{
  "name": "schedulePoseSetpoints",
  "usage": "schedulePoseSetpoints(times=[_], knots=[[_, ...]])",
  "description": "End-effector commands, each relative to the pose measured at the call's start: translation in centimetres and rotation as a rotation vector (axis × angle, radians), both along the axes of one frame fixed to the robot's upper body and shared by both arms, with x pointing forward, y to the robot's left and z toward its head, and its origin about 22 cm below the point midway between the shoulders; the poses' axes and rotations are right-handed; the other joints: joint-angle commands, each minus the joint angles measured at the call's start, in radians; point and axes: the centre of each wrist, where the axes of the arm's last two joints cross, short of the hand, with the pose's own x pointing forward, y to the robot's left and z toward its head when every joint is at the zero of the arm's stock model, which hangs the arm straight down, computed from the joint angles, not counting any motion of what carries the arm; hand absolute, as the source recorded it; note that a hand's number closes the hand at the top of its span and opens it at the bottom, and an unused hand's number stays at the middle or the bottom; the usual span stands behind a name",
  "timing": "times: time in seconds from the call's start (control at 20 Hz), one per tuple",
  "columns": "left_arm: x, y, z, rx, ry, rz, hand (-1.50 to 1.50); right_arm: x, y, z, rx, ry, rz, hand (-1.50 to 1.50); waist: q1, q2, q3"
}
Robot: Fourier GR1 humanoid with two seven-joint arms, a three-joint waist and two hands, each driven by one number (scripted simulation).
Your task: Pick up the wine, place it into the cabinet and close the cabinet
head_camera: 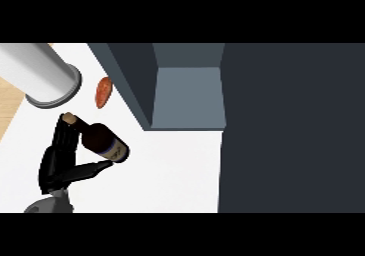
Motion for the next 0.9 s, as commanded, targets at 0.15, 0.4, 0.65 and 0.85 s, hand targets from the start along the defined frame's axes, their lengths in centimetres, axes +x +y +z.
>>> schedulePoseSetpoints(times=[0.15,0.4,0.65,0.85], knots=[[-0.8,0.3,-2.6,-0.029,0.025,-0.018,-1.5,-0.3,0.8,1.6,-0.007,-0.007,0.004,-1.5,0.002,0.0,0.0],[-0.6,0.2,-5.8,-0.026,0.012,-0.013,-1.5,-0.5,-0.9,1.1,-0.006,-0.004,-0.005,-1.5,-0.002,0.001,-0.001],[1.9,0.1,-5.2,-0.048,0.02,-0.004,-1.5,-0.1,-0.2,0.2,-0.026,-0.008,-0.009,-1.5,-0.002,0.001,0.0],[1.8,-2.1,-6.4,-0.135,-0.005,0.003,-1.5,0.6,0.4,0.6,-0.028,-0.011,-0.021,-1.5,-0.002,0.001,-0.001]])
